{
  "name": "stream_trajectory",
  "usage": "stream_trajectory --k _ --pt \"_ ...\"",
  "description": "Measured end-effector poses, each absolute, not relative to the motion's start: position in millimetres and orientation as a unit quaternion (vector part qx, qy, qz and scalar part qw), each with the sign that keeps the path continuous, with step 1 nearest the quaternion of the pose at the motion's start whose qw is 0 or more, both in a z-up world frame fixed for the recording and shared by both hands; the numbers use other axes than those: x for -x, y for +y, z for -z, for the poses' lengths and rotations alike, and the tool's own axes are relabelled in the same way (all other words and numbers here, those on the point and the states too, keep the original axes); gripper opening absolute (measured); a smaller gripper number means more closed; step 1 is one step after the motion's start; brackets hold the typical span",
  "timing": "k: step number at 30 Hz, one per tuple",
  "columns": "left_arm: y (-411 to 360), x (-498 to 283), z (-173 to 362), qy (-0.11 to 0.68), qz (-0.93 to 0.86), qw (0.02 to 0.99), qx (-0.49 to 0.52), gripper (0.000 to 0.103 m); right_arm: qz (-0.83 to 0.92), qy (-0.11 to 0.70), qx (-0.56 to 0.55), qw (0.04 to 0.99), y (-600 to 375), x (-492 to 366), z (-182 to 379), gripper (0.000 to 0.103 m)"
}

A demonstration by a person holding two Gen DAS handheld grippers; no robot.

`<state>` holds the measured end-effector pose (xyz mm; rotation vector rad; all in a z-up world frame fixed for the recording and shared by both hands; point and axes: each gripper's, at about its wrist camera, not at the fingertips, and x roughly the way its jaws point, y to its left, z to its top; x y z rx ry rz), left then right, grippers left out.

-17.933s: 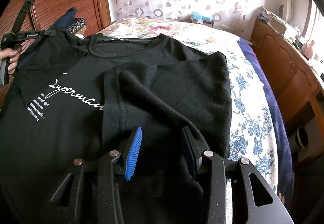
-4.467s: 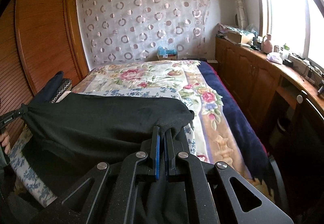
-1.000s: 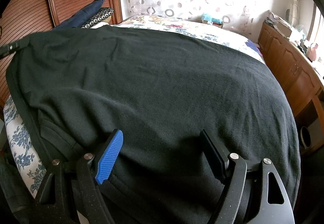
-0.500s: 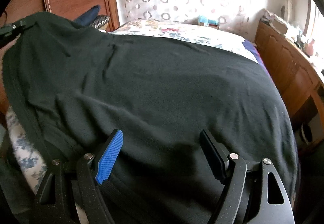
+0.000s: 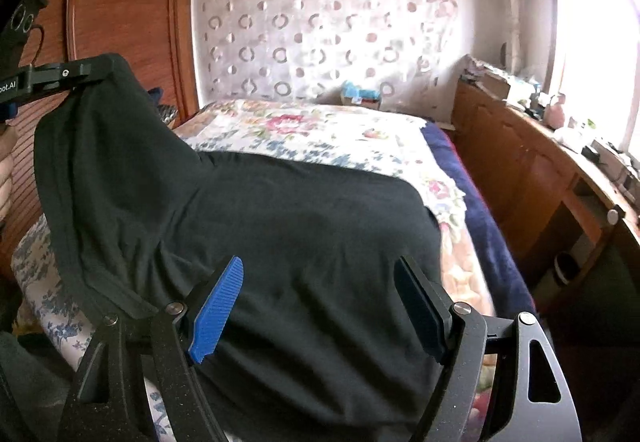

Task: Fold small clothes

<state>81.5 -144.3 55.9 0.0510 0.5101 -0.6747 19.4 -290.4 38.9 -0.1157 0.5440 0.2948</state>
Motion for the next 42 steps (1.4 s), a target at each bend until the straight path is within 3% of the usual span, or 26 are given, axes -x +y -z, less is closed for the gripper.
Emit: stream_trajectory --k 4,6,8,16,30,42 --pt "-157.3 -84.6 -38.9 0.270 0.341 0.900 -0.026 0.010 -0.142 0.261 0.047 0.954 -290.7 -9.6 -34.1 0.079" --pt "-159.2 -87.3 -30.0 0.287 0.345 0.893 -0.026 0.017 -0.142 0.264 0.043 0.953 -291.4 -8.6 -29.0 0.079" --pt "-156.7 -84.9 -23.3 0.290 0.339 0.894 -0.030 0.039 -0.142 0.270 0.040 0.951 -291.5 -10.6 -22.5 0.079" --pt "-129.4 -75.9 -4.2 0.295 0.293 0.909 -0.040 0.074 -0.163 0.285 0.037 0.944 -280.5 -19.2 -20.3 0.079" --pt "-55.0 -67.9 33.5 0.315 0.199 0.928 -0.012 0.076 -0.258 0.321 0.073 0.908 -242.3 -41.2 -10.9 0.079" --pt "-43.1 -65.8 43.3 0.312 0.184 0.932 -0.013 0.076 -0.258 0.360 0.089 0.892 -242.1 -62.8 6.4 0.074"
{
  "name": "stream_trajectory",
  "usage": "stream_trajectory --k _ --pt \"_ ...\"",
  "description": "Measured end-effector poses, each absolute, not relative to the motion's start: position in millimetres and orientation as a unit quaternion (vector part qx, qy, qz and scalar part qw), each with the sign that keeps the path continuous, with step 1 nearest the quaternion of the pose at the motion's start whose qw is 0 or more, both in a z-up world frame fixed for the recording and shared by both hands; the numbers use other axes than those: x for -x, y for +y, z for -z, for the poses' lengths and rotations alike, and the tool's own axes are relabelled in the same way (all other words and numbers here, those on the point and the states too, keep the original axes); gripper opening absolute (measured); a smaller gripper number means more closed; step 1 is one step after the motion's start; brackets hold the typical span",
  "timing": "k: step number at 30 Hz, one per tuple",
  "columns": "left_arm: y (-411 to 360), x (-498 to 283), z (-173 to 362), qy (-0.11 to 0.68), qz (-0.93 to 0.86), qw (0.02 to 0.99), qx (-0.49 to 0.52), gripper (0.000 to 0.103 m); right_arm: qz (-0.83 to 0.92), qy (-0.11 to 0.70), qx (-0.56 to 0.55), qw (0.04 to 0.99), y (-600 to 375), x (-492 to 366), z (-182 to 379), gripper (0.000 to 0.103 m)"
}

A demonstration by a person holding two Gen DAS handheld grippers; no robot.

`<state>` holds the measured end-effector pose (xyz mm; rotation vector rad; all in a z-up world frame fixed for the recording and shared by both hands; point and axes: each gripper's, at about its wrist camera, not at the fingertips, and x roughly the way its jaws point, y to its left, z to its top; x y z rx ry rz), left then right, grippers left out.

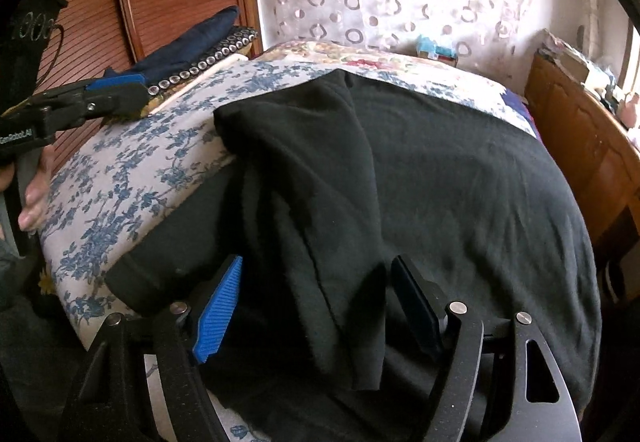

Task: Fold small clothes

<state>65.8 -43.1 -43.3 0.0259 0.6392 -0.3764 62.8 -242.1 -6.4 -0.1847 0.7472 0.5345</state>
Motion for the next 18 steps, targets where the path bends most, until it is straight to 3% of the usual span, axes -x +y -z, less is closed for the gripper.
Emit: stream_trajectory --k 3,5,8,18 --pt "-42.9 -65.8 46.1 0.315 0.182 0.931 -0.012 0.076 -0.261 0.361 0.086 0.891 -245.1 -64.7 7.0 0.057" --pt "-42.2 -66.0 47.7 0.316 0.182 0.931 -0.010 0.076 -0.258 0.351 0.083 0.896 -245.6 -63.0 6.0 0.032" --pt "-42.7 -66.3 49.4 0.319 0.182 0.930 -0.008 0.076 -0.263 0.342 0.076 0.899 -236.1 -58.0 10.4 0.014" --pt "-47.4 -65.5 53.5 0.324 0.184 0.928 -0.007 0.076 -0.277 0.273 0.051 0.920 -242.4 -37.8 -31.7 0.011"
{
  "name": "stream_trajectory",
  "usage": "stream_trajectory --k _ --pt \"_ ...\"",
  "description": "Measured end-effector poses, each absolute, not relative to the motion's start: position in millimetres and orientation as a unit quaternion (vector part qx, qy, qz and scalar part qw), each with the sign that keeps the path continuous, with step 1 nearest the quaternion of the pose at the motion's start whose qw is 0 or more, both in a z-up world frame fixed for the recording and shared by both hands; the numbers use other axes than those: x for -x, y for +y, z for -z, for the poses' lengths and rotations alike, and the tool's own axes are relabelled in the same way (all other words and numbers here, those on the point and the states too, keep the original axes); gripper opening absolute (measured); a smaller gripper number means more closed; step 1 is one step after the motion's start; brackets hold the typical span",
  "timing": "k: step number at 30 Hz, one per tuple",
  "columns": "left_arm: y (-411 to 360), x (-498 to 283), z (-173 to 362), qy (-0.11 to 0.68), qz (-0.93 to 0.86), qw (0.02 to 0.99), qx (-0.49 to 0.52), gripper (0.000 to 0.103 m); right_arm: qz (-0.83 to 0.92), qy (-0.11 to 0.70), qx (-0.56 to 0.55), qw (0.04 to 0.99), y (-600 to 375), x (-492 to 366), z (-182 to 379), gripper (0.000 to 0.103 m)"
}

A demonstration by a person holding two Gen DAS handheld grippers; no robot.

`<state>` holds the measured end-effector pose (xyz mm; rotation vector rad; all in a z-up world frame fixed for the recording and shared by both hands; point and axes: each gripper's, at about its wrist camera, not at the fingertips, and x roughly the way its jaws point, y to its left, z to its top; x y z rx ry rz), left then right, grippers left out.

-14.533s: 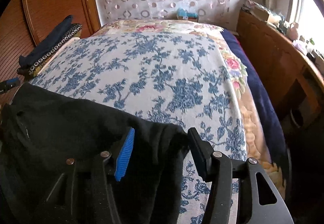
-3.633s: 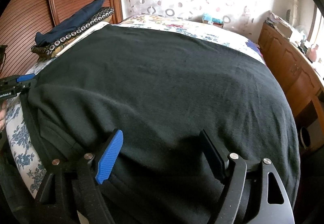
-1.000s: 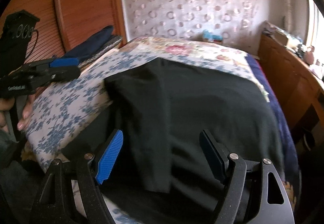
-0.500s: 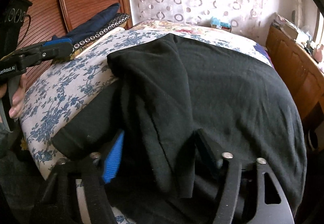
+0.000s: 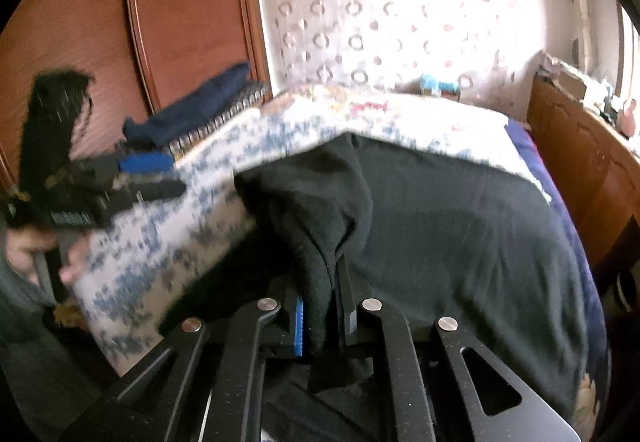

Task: Fold small clothes

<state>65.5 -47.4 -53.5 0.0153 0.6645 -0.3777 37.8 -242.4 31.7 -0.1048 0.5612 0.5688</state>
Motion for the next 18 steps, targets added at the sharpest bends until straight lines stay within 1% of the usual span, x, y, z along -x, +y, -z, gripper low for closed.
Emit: stream_trajectory --k 6,10,14,18 --pt "-55.5 -59.7 50.1 0.320 0.197 0.927 -0.013 0.076 -0.255 0.234 0.041 0.937 -268.6 -17.0 -67.2 0.011" --pt "-60.2 -57.9 48.0 0.317 0.204 0.926 -0.015 0.076 -0.215 0.230 0.039 0.948 -300.9 -5.5 -74.3 0.011" --pt "-64.3 -56.5 44.8 0.313 0.211 0.926 -0.011 0.076 -0.165 0.258 0.033 0.951 -336.2 -3.2 -61.8 0.011" --pt "-70.1 -55.8 41.5 0.307 0.215 0.927 -0.007 0.076 -0.122 0.306 0.021 0.944 -361.0 -2.9 -32.4 0.011"
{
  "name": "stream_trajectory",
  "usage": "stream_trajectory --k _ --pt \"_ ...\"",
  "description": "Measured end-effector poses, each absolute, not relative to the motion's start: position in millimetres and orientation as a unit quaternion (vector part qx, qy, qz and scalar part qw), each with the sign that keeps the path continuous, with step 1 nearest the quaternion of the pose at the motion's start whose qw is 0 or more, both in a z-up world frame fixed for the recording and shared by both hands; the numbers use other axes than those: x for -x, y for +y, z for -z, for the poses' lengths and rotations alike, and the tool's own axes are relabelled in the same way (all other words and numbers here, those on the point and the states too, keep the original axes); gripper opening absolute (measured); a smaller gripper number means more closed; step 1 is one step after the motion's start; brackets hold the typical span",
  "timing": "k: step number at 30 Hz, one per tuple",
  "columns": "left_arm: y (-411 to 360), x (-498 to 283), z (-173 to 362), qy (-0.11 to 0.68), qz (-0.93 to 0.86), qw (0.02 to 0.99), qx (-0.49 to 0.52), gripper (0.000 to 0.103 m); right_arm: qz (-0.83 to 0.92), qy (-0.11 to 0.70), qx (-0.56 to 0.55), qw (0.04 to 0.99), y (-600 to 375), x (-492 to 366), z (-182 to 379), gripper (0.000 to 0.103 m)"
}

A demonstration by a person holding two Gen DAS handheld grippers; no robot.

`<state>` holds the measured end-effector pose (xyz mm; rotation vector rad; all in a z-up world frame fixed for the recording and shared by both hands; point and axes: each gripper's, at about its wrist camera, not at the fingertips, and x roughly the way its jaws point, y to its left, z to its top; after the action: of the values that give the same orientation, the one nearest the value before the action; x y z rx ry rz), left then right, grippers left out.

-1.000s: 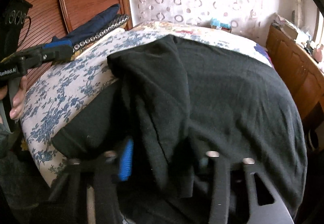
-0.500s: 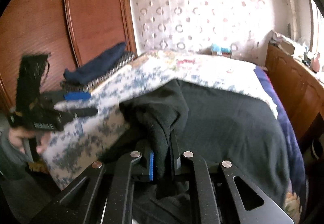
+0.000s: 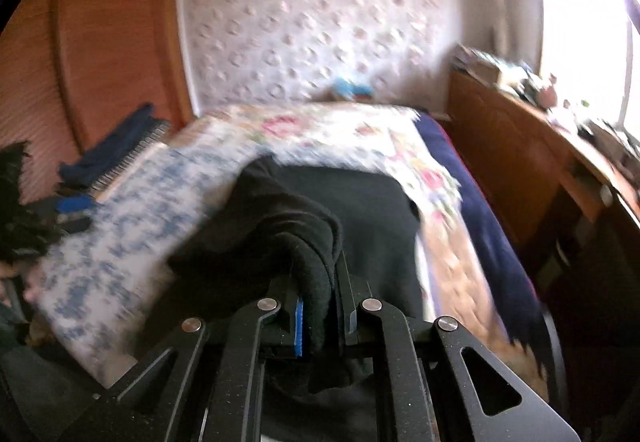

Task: Fold small clothes

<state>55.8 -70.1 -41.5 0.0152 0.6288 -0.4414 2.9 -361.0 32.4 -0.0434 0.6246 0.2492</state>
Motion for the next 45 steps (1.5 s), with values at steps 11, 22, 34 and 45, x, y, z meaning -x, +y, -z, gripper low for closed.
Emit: stream_trajectory --k 11,22,34,45 --pt "-96.7 -66.0 32.2 0.297 0.232 0.926 -0.016 0.076 -0.078 0.334 0.032 0.939 -364.5 9.2 -20.6 0.021" --pt "-112.8 -68.6 27.0 0.289 0.235 0.928 -0.025 0.076 -0.094 0.291 0.042 0.951 -354.1 16.2 -39.5 0.042" --pt "-108.7 -68.5 29.5 0.289 0.224 0.930 -0.031 0.076 -0.231 0.321 0.077 0.915 -261.0 -23.0 -10.2 0.055" --pt "-90.4 -65.5 31.6 0.290 0.212 0.933 -0.017 0.076 -0.318 0.368 0.096 0.869 -221.7 -74.5 5.7 0.055"
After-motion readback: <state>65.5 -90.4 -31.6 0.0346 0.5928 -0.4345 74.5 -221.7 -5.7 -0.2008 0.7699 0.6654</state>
